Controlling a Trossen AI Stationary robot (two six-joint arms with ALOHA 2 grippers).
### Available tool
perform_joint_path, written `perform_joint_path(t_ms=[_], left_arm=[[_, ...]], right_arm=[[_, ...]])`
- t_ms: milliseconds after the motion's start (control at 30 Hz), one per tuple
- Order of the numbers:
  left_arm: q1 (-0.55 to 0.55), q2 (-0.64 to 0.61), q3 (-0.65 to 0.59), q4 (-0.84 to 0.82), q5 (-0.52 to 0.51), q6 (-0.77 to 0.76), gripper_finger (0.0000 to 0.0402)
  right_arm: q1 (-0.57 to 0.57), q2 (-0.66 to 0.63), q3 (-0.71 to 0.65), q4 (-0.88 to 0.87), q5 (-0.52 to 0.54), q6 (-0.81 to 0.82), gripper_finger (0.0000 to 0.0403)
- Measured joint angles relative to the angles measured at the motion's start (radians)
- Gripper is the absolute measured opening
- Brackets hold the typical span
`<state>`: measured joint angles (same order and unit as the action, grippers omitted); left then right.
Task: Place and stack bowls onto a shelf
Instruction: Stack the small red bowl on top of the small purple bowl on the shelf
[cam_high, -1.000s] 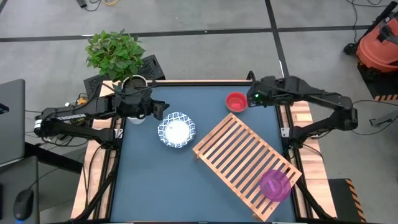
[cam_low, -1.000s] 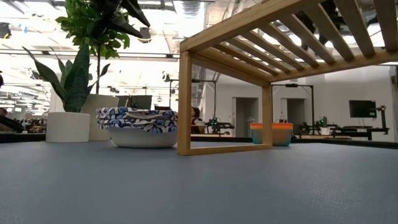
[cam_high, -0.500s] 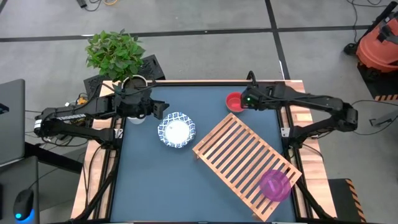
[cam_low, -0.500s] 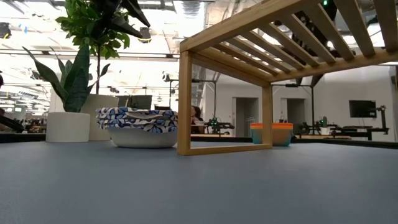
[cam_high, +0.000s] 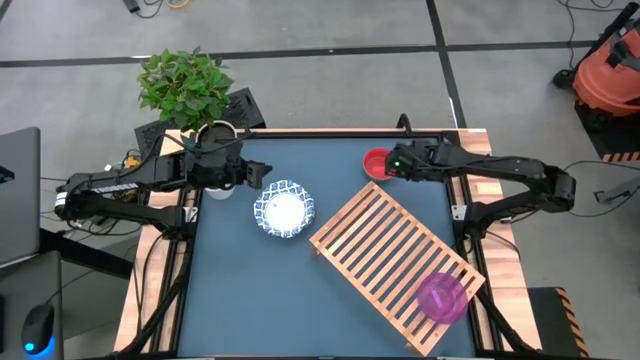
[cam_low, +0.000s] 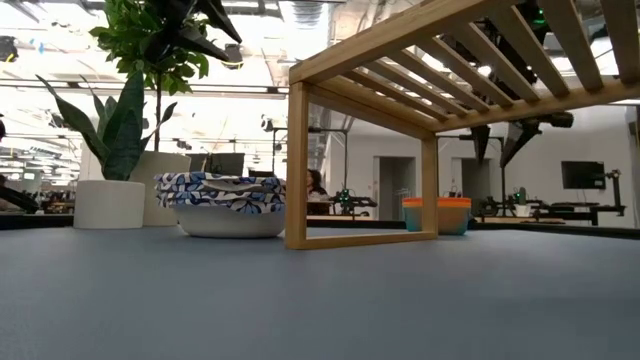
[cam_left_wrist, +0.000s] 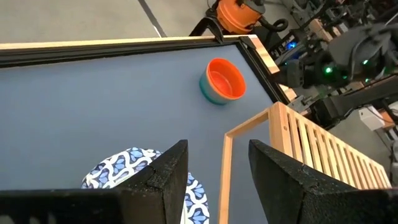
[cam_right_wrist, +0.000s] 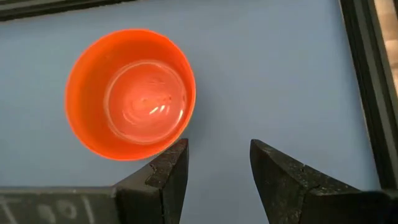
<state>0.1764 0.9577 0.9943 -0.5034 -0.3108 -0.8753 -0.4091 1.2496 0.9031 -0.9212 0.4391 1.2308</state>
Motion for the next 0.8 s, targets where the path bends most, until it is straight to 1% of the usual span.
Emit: perform_joint_path(t_ms=[200, 400, 600, 800], left_arm=[[0.000, 0.000, 0.000, 0.000, -0.011, -0.011, 0.0153], [0.000, 0.000, 0.000, -0.001, -0.012, -0.052, 0.0153], [0.000, 0.000, 0.000, -0.002, -0.007, -0.072, 0.0153], [0.000, 0.000, 0.000, -0.003, -0.007, -0.072, 0.0153]], right_arm=[[-0.002, 0.035, -0.055, 0.122, -0.028, 0.002, 0.0196], [-0.025, 0.103, -0.058, 0.199, -0.048, -0.023, 0.0195], [-0.043, 0.167, -0.058, 0.260, -0.074, -0.027, 0.0179], [-0.060, 0.179, -0.058, 0.272, -0.074, -0.027, 0.0161]])
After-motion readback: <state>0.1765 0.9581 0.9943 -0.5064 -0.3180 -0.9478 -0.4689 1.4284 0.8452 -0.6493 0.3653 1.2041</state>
